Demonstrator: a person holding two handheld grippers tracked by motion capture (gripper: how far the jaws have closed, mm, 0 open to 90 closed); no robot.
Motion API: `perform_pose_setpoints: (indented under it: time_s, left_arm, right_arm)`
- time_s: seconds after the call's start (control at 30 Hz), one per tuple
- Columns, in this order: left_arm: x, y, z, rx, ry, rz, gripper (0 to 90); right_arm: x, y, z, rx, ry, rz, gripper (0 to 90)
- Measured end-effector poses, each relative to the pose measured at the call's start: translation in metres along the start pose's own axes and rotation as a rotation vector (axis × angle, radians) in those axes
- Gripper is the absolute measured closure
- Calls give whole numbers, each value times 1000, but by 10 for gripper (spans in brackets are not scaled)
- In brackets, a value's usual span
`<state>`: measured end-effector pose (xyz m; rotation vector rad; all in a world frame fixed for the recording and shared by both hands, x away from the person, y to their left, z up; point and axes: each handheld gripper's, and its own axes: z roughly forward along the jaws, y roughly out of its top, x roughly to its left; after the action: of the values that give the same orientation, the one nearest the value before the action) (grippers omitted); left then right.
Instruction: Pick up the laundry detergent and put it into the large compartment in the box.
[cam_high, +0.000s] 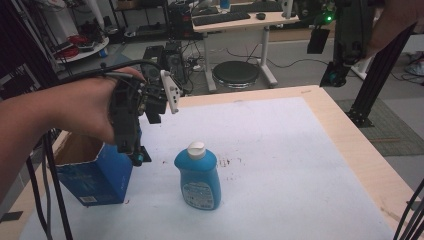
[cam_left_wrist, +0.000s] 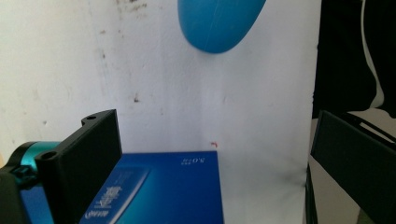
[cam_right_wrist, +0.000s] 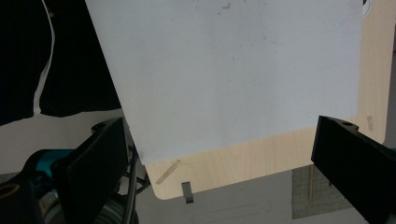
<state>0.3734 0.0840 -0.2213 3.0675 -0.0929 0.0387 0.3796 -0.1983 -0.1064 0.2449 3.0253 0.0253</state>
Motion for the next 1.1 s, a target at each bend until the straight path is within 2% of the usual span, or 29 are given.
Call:
perform_pose_setpoints:
  time_s: [0.33,0.53,0.67,0.87,0.93,1.1]
  left_arm:
    - [-1,21,14,-27,-11,64,17]
    - [3,30,25,-43,-20,68,17]
    - [3,37,32,-47,-31,89,17]
    - [3,47,46,-25,-39,118,17]
    - [2,50,50,-32,-46,126,17]
    - [1,53,58,-65,-47,140,17]
  right_arm:
    - [3,5,-1,10,-6,9,31]
    - [4,6,-4,5,-12,0,31]
    - [5,7,-3,11,-14,5,31]
    - [5,7,-2,15,-15,8,31]
    - [5,7,-2,18,-16,-4,31]
    - [6,7,-2,19,-15,7,31]
